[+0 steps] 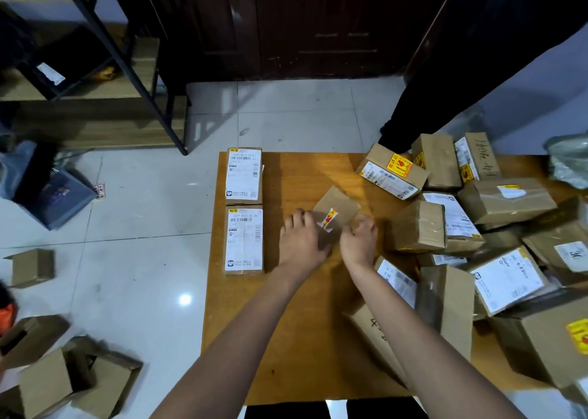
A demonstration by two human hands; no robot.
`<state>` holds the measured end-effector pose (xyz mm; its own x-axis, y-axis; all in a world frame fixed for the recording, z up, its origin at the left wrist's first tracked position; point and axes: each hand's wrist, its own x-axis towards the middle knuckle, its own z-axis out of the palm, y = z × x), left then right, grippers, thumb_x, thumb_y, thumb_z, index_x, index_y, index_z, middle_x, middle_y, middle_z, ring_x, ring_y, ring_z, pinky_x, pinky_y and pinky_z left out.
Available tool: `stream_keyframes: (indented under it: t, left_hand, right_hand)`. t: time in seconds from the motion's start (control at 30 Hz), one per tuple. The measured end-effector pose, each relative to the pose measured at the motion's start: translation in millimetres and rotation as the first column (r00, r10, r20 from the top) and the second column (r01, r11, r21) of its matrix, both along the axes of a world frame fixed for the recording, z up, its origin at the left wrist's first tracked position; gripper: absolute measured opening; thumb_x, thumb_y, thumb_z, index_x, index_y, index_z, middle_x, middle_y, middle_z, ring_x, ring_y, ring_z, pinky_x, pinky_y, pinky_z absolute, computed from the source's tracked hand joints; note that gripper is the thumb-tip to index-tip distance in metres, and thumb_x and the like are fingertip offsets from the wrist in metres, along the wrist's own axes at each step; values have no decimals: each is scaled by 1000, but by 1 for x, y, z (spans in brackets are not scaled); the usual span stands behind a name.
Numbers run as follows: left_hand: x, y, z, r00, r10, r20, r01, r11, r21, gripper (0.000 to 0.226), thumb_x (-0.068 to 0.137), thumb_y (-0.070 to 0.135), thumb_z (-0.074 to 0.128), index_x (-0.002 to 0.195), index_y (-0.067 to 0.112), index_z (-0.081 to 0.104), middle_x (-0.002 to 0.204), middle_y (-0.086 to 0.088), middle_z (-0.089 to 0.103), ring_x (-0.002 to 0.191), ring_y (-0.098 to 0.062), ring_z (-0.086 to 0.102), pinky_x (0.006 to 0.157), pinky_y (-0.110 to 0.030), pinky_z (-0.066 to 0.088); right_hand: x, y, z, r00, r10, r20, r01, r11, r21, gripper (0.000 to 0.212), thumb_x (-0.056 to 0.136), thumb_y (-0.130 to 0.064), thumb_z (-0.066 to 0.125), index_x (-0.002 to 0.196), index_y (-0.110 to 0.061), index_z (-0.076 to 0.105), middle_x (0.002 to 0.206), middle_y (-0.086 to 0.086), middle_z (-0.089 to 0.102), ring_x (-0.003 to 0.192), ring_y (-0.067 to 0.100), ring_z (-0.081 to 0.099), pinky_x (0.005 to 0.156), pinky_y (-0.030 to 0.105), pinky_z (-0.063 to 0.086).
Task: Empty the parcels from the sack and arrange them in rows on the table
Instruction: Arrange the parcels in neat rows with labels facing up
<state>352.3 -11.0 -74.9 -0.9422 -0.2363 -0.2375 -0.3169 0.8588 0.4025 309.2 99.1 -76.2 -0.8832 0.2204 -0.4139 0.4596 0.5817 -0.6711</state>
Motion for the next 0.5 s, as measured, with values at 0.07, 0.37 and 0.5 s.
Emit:
stream_keyframes:
  t: [0.07,0.37,0.5]
  left_hand:
    - [-5,17,-10,995,-29,100,35,997,-66,88,71,54,68,137,8,31,142,-16,33,127,-36,36,105,-44,34]
    - [-4,14,-18,986,162,-40,-148,961,232,79,71,48,70,134,9,40,133,-12,43,120,-33,42,101,-44,37]
    - [7,-4,6,906,333,260,-390,421,819,72,69,52,67,127,14,51,125,-5,58,116,-19,53,104,-38,42]
  right_hand:
    - [-5,4,-4,996,41,74,-39,999,-20,38,95,-16,47,133,-10,49,138,14,51,120,36,52,95,37,41]
    - [-2,14,-4,997,-59,49,67,982,-176,33,95,-23,52,127,-17,55,129,3,56,115,26,56,85,28,40]
    - [-1,16,0,976,-128,174,187,903,-387,40,89,-44,59,125,-27,55,125,-1,59,118,23,54,99,42,46]
